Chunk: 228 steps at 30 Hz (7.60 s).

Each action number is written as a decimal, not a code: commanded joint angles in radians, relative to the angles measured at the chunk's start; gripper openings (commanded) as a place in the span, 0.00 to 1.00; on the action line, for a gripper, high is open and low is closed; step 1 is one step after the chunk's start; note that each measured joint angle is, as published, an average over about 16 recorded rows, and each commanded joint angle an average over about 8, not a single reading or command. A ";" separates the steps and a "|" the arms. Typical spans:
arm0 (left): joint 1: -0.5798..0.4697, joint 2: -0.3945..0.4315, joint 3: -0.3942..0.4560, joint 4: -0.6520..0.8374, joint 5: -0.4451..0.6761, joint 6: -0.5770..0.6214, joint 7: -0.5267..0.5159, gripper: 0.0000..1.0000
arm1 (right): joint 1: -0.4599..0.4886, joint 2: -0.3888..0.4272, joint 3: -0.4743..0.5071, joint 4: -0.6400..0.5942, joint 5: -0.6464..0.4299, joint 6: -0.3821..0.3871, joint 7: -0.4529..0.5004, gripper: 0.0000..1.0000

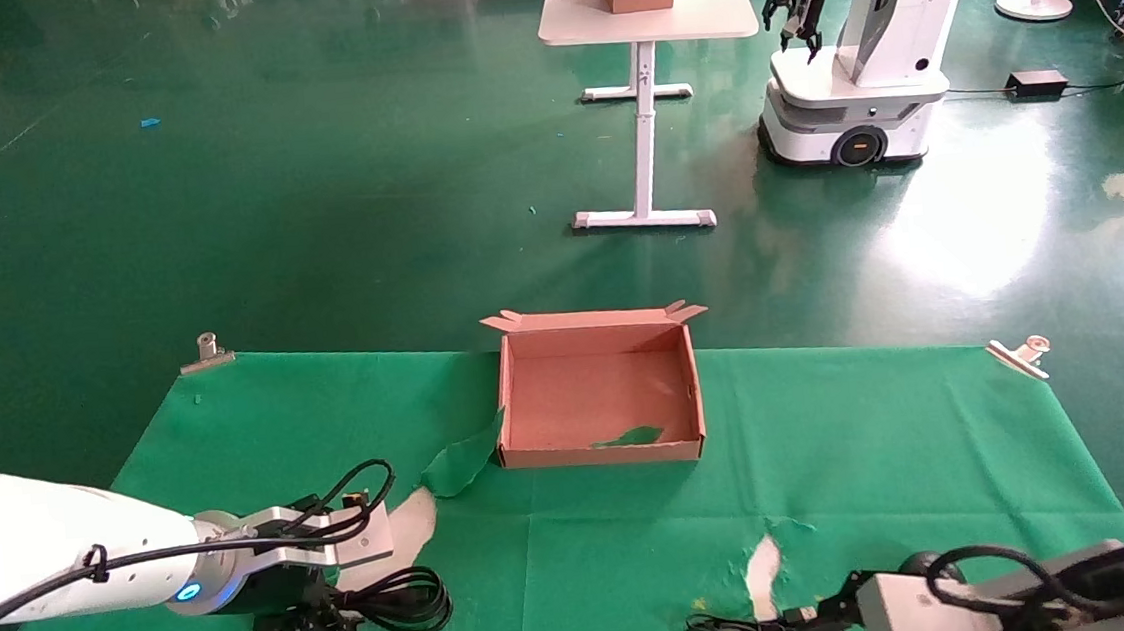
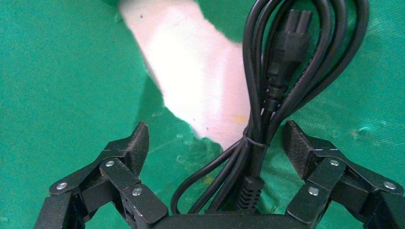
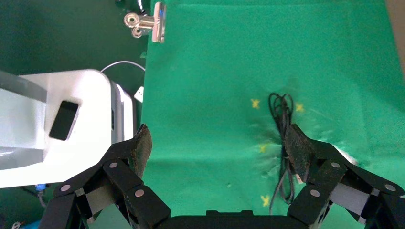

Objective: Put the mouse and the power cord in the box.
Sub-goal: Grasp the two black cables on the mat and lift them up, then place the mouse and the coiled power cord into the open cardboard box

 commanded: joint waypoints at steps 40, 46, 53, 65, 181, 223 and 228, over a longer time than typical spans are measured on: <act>-0.012 0.022 -0.009 0.071 -0.035 -0.023 0.050 0.00 | 0.209 -0.520 -0.226 -0.621 -0.499 0.222 -0.285 0.00; -0.012 0.022 -0.009 0.071 -0.035 -0.023 0.050 0.00 | 0.206 -0.514 -0.224 -0.610 -0.495 0.218 -0.281 0.00; -0.012 0.022 -0.009 0.071 -0.036 -0.022 0.050 0.00 | 0.200 -0.509 -0.225 -0.596 -0.495 0.215 -0.276 0.00; -0.012 0.022 -0.010 0.070 -0.036 -0.022 0.049 0.00 | 0.195 -0.504 -0.225 -0.585 -0.494 0.213 -0.273 0.00; -0.267 0.143 0.651 0.264 -0.238 -0.679 -0.241 1.00 | 0.516 -0.718 -0.186 -0.754 -0.455 0.582 -0.579 0.00; -0.217 0.085 0.565 0.181 -0.284 -0.593 -0.261 1.00 | 0.391 -0.666 -0.349 -0.675 -0.240 0.644 -0.517 1.00; -0.164 0.037 0.465 0.133 -0.394 -0.509 -0.212 1.00 | 0.328 -0.602 -0.280 -0.616 -0.154 0.589 -0.481 1.00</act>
